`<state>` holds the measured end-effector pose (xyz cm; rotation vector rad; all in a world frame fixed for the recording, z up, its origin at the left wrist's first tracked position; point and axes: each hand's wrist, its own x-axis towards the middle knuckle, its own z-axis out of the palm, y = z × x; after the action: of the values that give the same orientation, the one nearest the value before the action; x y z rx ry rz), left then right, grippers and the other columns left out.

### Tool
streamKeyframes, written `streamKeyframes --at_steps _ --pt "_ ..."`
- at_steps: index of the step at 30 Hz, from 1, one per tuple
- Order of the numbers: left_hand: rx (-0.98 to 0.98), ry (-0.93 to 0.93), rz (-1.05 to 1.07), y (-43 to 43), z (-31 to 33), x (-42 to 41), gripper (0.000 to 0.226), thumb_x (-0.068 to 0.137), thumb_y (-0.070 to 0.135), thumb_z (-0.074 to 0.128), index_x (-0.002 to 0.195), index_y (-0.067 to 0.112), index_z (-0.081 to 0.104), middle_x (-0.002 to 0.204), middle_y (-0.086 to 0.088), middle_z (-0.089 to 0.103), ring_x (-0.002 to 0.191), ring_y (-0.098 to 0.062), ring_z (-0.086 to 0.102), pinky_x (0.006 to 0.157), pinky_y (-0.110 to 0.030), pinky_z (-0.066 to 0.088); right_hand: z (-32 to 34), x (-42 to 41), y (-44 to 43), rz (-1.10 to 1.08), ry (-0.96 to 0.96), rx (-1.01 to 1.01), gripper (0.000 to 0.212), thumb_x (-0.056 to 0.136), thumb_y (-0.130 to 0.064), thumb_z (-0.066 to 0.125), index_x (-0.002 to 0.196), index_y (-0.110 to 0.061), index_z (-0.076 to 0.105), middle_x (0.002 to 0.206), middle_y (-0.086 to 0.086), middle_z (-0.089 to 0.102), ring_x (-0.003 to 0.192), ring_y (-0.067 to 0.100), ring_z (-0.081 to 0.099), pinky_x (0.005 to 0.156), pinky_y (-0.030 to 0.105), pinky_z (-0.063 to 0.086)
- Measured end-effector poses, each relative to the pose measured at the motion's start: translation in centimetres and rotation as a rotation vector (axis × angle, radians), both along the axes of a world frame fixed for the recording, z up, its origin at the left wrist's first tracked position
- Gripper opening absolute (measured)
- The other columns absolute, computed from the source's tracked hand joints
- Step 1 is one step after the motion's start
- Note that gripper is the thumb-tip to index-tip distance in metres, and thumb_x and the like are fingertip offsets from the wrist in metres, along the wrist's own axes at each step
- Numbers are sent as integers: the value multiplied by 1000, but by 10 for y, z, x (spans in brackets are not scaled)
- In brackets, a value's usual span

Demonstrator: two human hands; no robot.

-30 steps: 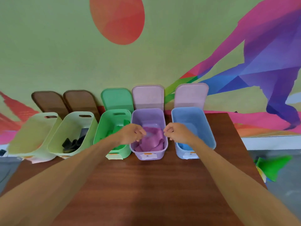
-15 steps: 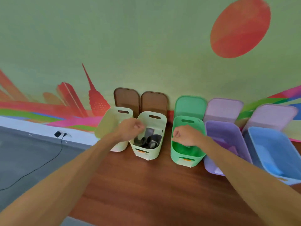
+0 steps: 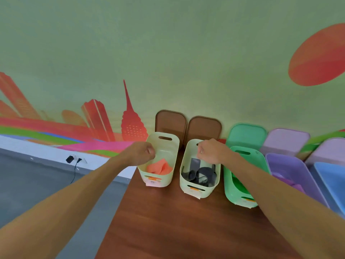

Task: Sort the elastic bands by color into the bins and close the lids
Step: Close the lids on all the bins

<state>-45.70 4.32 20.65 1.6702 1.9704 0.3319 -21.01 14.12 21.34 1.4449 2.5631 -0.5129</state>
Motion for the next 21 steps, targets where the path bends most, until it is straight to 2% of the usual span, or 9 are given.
streamKeyframes --at_steps 8,10,12,14,16,18,21 --pt "10 51 14 81 -13 -31 34 89 25 57 121 12 56 109 -7 63 95 -20 56 81 -28 42 -9 -42 70 -1 96 45 36 89 -27 51 105 3 64 111 23 66 102 37 62 86 47 53" --pt "5 63 21 109 -18 -39 36 89 26 58 122 11 56 105 -6 63 96 -21 58 82 -29 43 -17 -53 101 -8 135 51 33 89 -28 51 102 -1 64 107 19 67 97 32 63 85 46 53" --pt "-7 82 22 138 -22 -45 38 89 28 58 123 12 54 107 -6 61 94 -19 55 80 -28 41 -26 -63 131 -41 181 47 27 89 -32 52 103 -11 63 109 10 66 101 27 61 88 41 51" --pt "0 73 43 166 -26 -49 41 89 30 59 126 13 50 113 -7 59 93 -19 54 79 -28 40 -35 -74 156 -72 217 33 27 90 -34 52 112 -20 59 114 3 63 106 24 58 90 39 49" --pt "29 33 89 192 -28 -50 42 89 29 58 126 11 48 113 -8 59 92 -22 55 77 -30 42 -43 -84 176 -96 238 34 35 91 -33 51 123 -20 54 119 3 60 108 25 57 92 40 48" --pt "52 5 123 215 -34 -52 43 90 27 56 128 9 47 117 -9 57 94 -24 57 79 -32 45 -51 -94 192 -113 239 55 36 91 -32 51 125 -19 51 119 5 58 105 26 57 87 39 49" --pt "13 22 110 241 -49 -61 52 87 29 55 134 12 41 129 -9 47 106 -25 54 83 -33 45 -60 -106 204 -104 183 110 31 91 -29 49 117 -13 51 118 8 57 102 28 57 81 38 47"
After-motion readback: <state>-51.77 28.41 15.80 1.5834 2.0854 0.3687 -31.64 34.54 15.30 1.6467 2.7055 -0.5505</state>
